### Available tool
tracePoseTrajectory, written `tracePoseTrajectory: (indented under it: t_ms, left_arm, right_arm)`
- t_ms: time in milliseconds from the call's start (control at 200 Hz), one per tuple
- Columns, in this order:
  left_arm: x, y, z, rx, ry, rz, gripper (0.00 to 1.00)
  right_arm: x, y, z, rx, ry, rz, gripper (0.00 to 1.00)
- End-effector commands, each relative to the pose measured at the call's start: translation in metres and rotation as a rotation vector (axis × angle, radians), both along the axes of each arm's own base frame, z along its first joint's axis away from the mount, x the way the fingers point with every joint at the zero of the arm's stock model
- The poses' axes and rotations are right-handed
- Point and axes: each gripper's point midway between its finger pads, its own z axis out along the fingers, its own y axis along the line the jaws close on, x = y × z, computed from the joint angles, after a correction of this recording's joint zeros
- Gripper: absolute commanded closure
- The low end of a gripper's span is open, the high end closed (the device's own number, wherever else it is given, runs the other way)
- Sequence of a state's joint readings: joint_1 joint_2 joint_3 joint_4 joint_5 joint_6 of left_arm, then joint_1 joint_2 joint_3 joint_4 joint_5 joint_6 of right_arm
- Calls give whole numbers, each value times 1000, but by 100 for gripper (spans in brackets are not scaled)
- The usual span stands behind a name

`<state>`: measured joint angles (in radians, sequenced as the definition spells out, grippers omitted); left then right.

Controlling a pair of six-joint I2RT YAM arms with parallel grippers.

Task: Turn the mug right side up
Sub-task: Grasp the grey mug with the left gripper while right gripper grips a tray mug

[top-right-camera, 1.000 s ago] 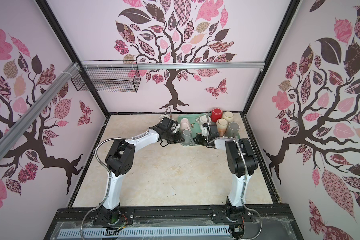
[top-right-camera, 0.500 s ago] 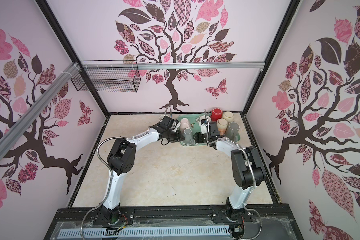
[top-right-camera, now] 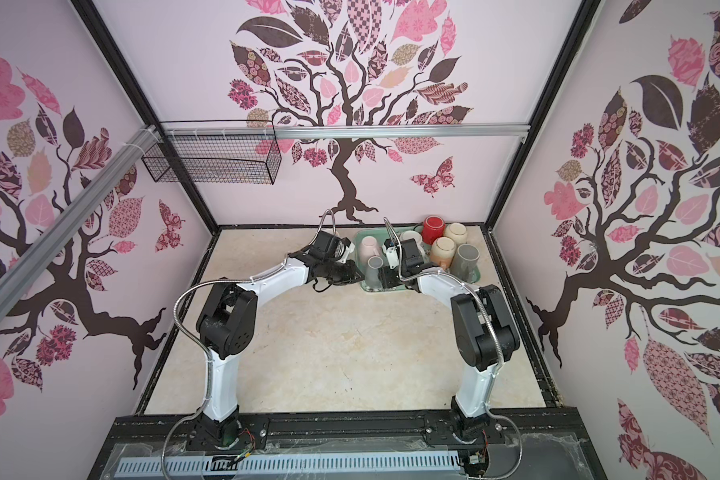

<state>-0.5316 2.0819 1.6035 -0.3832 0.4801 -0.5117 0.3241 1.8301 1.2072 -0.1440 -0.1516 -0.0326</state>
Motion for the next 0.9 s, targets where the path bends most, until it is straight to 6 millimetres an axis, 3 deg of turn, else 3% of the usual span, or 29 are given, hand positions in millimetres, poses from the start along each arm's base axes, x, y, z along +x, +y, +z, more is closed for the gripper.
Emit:
tracePoseTrajectory:
  t_ms: [0, 215, 390, 670, 775, 895]
  left_arm:
    - [-4, 2, 12, -21, -37, -17, 79]
    - [-7, 6, 10, -17, -31, -20, 79]
    - [-6, 13, 11, -19, -33, -8, 78]
    - [-8, 17, 12, -18, -28, -4, 79]
    - [-11, 19, 13, -12, -32, -3, 78]
    - [-14, 22, 14, -8, -37, -1, 79]
  right_arm:
    - [6, 2, -10, -50, 33, 22, 37]
    - [12, 8, -22, -124, 48, 42, 43]
    - [14, 4, -28, -199, 48, 33, 58]
    - [16, 2, -14, -222, 2, 34, 94]
    - [14, -3, -3, -230, -37, 14, 100]
    - [11, -9, 15, -222, -99, -16, 100]
